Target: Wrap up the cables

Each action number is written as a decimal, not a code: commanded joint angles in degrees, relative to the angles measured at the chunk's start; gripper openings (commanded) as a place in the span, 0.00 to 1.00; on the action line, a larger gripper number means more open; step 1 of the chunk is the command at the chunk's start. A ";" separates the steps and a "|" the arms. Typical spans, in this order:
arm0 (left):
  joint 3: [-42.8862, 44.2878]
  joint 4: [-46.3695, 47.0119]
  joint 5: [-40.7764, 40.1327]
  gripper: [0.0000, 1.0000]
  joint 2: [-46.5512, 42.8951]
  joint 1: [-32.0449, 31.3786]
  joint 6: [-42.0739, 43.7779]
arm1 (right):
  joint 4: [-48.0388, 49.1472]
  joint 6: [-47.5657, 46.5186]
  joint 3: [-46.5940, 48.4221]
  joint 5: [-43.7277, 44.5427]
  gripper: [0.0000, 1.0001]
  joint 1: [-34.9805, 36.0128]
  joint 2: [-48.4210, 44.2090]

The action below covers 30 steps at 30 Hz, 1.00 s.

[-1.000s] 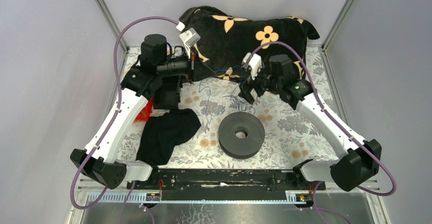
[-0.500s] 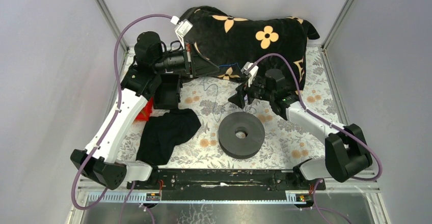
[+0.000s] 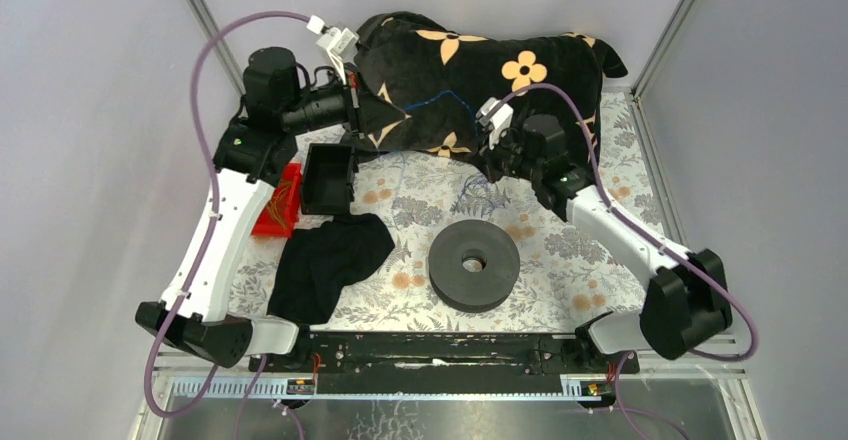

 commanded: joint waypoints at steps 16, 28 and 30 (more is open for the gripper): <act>-10.15 -20.01 -28.32 0.09 4.73 -4.93 34.72 | -48.16 -4.68 34.87 -13.90 0.00 -0.28 -4.19; -13.34 -6.08 -20.60 0.73 -4.71 -5.18 35.43 | -37.01 12.57 29.11 -17.38 0.00 -0.20 0.53; -14.43 -0.89 -21.18 0.90 -6.79 -5.26 33.31 | -35.21 14.26 28.91 -16.73 0.00 -0.22 1.06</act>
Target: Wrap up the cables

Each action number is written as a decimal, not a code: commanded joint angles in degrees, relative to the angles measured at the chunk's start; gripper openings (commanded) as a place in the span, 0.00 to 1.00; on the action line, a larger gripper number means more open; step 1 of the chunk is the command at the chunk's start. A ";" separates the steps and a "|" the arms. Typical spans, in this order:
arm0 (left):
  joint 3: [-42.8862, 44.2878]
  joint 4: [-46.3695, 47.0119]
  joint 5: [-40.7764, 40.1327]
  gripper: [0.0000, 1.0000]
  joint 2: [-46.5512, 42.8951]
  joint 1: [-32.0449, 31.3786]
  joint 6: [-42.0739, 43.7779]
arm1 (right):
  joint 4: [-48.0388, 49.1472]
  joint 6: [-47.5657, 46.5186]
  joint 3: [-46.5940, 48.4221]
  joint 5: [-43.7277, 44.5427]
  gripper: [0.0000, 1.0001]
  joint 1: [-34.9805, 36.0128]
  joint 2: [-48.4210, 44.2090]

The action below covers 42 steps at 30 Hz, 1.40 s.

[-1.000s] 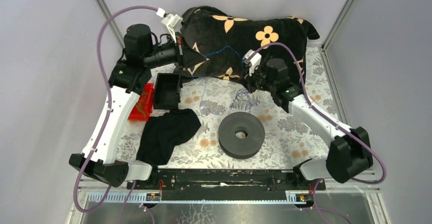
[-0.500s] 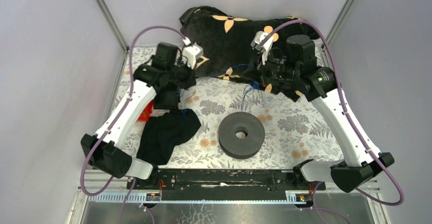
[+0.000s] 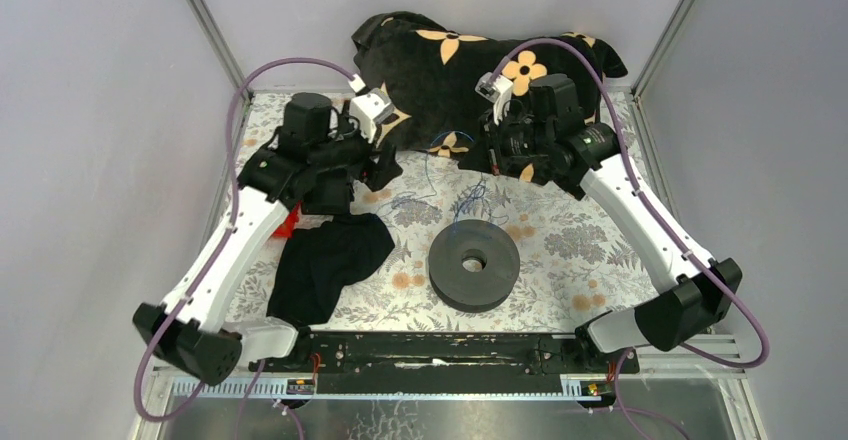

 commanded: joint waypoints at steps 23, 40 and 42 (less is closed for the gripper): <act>-4.13 23.95 12.93 0.70 1.53 -11.89 -6.82 | 26.66 36.73 1.29 -12.16 0.00 -0.05 4.20; -7.71 31.29 7.20 0.31 2.89 -14.62 -7.89 | 27.92 37.93 -0.90 -13.10 0.00 -0.12 4.02; -8.66 31.96 7.89 0.21 2.19 -14.61 -7.93 | 27.00 36.86 -0.77 -12.32 0.00 -0.13 4.10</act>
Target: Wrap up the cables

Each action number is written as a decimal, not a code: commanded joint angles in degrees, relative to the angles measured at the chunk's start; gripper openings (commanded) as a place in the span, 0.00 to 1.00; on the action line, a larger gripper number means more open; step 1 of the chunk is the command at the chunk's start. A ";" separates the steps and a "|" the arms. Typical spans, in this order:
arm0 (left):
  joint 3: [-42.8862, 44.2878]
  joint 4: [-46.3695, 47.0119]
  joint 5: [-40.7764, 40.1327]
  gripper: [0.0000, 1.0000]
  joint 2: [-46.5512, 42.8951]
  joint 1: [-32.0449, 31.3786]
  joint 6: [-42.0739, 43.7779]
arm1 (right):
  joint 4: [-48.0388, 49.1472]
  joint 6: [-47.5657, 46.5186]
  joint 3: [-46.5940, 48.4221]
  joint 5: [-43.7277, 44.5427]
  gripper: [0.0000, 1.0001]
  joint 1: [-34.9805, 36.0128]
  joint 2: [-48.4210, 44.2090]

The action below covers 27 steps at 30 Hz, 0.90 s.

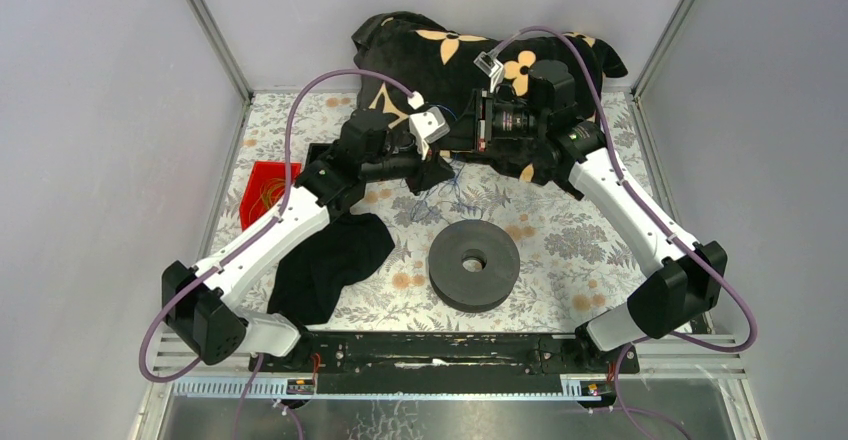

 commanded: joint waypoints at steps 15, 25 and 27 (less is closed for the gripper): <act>-7.17 15.61 11.55 0.00 -8.48 7.22 -17.91 | -9.79 -23.15 0.13 2.05 0.82 -6.07 -5.01; -7.28 22.07 13.42 0.00 -6.89 8.55 -28.99 | -4.01 -30.57 -13.05 -8.75 0.83 -3.57 -8.57; -7.72 24.18 13.95 0.00 -6.32 8.77 -31.37 | -3.58 -32.41 -14.51 -6.86 0.82 -1.16 -8.19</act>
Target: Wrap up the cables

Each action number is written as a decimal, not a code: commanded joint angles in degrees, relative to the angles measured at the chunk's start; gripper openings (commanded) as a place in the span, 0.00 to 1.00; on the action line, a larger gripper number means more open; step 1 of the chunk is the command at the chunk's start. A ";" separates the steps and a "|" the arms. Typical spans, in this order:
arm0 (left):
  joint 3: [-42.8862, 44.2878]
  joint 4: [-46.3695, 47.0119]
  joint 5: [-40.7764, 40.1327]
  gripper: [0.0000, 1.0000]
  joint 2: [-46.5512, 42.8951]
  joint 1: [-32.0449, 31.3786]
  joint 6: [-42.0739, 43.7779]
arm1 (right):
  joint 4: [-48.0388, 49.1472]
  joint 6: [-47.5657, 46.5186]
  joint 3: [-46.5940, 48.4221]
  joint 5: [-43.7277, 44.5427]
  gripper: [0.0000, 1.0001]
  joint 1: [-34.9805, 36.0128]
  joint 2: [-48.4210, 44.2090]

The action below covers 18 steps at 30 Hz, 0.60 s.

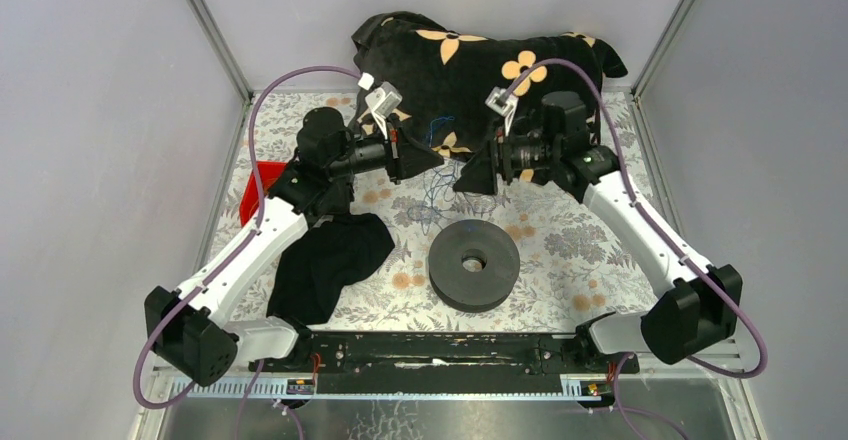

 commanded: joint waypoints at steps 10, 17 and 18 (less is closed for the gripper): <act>-2.34 10.03 -0.74 0.00 0.08 4.35 -10.48 | -5.38 -11.65 1.12 18.17 0.07 5.94 -0.70; -1.66 5.17 -8.17 0.00 -0.59 8.67 -10.24 | -11.77 -13.40 2.96 42.01 0.00 1.05 -5.67; -1.87 5.33 -8.47 0.00 -0.73 9.21 -10.71 | -12.89 -14.28 3.11 44.80 0.00 0.91 -6.05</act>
